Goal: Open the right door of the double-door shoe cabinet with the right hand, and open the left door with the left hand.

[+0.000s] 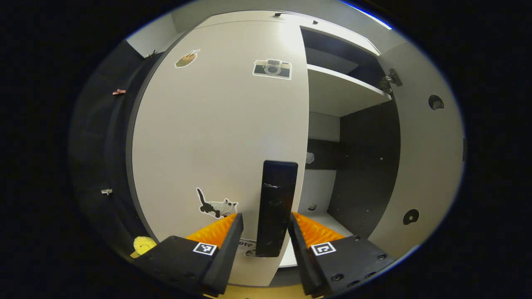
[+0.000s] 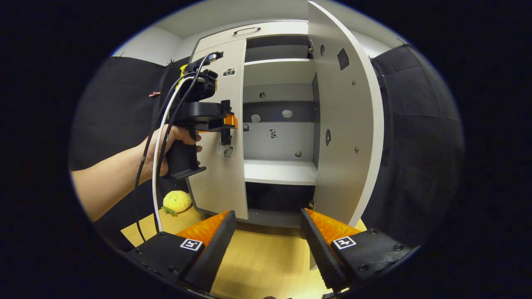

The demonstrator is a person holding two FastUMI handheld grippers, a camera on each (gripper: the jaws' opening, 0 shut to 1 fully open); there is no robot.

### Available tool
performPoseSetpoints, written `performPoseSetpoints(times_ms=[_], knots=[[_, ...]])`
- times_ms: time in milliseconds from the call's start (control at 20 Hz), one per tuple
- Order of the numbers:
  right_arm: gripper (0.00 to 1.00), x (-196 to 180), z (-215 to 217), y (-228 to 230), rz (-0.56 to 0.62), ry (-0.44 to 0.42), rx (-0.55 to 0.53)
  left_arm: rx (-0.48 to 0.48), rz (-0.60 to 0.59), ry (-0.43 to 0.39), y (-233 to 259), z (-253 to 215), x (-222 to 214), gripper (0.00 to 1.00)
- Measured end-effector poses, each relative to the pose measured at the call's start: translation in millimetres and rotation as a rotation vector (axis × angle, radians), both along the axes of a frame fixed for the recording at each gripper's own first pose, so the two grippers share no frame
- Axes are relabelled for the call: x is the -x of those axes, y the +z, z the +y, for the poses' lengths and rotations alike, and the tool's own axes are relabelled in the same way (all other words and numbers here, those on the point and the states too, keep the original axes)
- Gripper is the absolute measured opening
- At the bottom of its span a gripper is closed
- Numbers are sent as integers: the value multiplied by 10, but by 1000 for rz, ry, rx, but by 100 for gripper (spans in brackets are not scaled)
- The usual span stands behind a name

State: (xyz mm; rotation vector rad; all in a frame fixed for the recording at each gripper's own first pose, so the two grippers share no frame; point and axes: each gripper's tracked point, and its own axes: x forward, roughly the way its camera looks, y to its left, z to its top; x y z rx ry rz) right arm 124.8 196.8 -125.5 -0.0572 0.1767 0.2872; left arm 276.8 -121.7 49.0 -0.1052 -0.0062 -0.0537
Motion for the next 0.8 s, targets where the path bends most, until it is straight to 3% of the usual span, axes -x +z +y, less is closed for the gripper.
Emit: performPoseSetpoints(times_ms=[200, 250, 450, 800], knots=[[98, -45, -21, -49, 13, 18, -8, 95, 9, -31, -11, -88, -24, 49], [98, -53, -30, -60, 16, 20, -8, 76, 10, -26, -21, -87, -17, 41], [98, -76, -83, -61, 20, 20, -19, -78, 7, 2, -67, -95, -21, 30], [98, -30, -117, -79, 30, 22, -15, -78, 12, 6, -73, -86, -21, 11]])
